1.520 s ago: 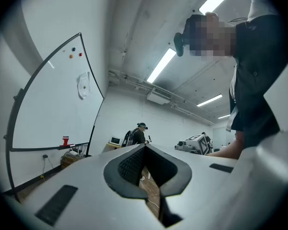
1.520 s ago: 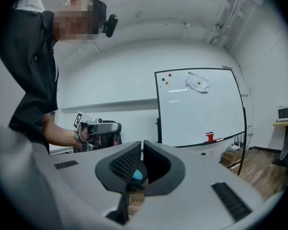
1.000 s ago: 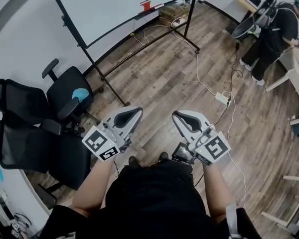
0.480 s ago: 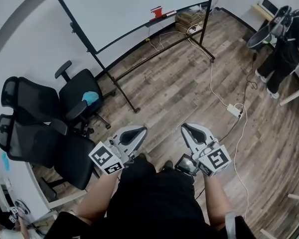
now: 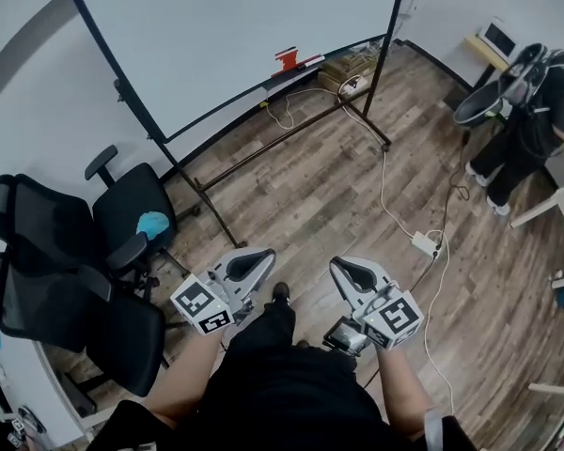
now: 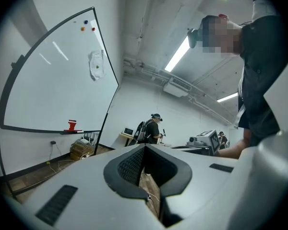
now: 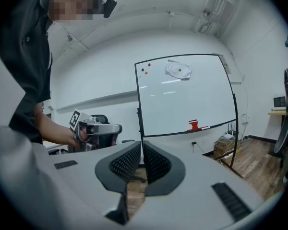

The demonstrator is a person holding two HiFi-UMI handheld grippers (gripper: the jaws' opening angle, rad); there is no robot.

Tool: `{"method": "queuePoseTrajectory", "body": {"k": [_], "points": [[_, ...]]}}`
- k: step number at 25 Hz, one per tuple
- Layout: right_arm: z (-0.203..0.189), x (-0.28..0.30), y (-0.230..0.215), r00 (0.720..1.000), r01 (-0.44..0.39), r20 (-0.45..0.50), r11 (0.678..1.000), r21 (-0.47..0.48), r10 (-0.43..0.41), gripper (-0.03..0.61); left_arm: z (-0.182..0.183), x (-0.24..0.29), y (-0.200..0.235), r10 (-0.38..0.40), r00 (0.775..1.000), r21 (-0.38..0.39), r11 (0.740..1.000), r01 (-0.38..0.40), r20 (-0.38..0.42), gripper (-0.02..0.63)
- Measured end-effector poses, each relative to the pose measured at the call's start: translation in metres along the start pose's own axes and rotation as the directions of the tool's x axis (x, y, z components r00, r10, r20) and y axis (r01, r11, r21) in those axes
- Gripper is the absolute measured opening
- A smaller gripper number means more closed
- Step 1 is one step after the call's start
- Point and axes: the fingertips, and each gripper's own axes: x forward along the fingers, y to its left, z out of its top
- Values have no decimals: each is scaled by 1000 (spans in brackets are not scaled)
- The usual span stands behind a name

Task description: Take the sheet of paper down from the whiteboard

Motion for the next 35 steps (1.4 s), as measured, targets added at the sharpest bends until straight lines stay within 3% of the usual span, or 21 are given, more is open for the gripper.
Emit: {"method": "queuePoseTrajectory", "body": {"k": [4,10,14,23,28,35], "points": [[16,36,-39,997,1,-71,998,-66,-5,29,30,30,50,-31,998,9,999,31,51,11],[67,109,-72,999,20,-30,993,-113,-23,29,70,55,117,-106,992,24,994,104,67,11],[79,136,-86,998,37,-41,989,-143,-44,29,67,73,155,-148,988,20,989,147,42,9],[53,151,-144,992,81,-93,995,-60,-86,29,45,120,199,-173,985,-67,983,173,7,11],[59,176,-200,998,52,-46,998,-39,-54,29,44,162,234,-125,992,-56,991,124,-22,11],[83,228,-295,995,-91,-47,995,-49,89,29,86,222,290,12,1000,-4,1000,-12,-9,9]]}}
